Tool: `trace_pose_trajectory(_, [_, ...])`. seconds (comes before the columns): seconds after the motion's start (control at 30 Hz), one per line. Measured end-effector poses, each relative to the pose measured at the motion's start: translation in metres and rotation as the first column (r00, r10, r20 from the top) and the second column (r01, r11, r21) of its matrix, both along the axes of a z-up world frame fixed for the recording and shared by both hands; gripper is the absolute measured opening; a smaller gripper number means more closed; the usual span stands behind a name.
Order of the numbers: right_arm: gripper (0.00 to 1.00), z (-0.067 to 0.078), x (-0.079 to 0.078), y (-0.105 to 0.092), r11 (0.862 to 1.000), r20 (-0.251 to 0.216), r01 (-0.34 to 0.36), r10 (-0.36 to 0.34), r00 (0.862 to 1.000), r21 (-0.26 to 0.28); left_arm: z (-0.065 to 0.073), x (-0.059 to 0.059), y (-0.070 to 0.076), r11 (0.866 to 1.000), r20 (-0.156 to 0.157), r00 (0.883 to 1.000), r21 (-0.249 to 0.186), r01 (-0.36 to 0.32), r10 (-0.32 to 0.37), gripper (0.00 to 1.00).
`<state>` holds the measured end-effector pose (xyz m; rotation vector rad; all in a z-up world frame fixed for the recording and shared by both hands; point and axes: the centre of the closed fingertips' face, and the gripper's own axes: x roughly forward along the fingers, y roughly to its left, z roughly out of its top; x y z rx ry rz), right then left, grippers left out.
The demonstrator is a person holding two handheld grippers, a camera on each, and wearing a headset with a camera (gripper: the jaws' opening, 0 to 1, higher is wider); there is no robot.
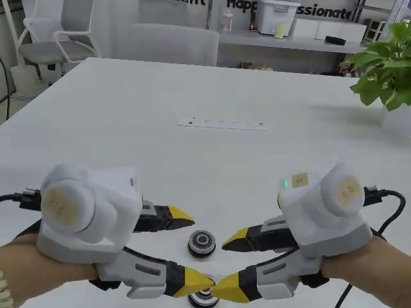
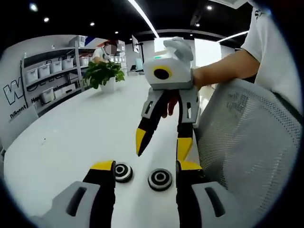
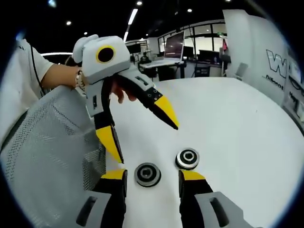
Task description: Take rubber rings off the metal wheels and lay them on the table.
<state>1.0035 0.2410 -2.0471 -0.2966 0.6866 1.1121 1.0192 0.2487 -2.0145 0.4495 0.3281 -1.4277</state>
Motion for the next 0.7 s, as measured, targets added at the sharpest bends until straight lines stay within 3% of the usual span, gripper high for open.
trace_pose_trajectory(0.07, [0.44,-0.005,0.0,-0.001,1.0,-0.004,0.004,-0.004,1.0,-0.009,-0.005,0.003,0.001,1.0,0.022,1.0,0.016,0.0,0.0,0.45])
trace_pose_trajectory(0.17, [0.47,-0.008,0.002,0.0,1.0,0.004,0.007,-0.007,1.0,-0.005,-0.001,0.006,-0.001,0.999,-0.013,0.999,-0.024,-0.032,0.032,0.46])
trace_pose_trajectory(0.43, [0.42,-0.022,-0.006,0.005,0.999,-0.028,-0.019,0.018,0.999,-0.039,-0.012,0.001,-0.002,1.0,-0.012,1.0,0.003,-0.015,0.015,0.43])
trace_pose_trajectory(0.7, [0.35,-0.03,-0.008,0.008,0.996,-0.011,-0.048,0.047,0.999,-0.079,-0.024,-0.007,-0.005,0.999,-0.017,1.0,0.029,0.016,-0.015,0.38])
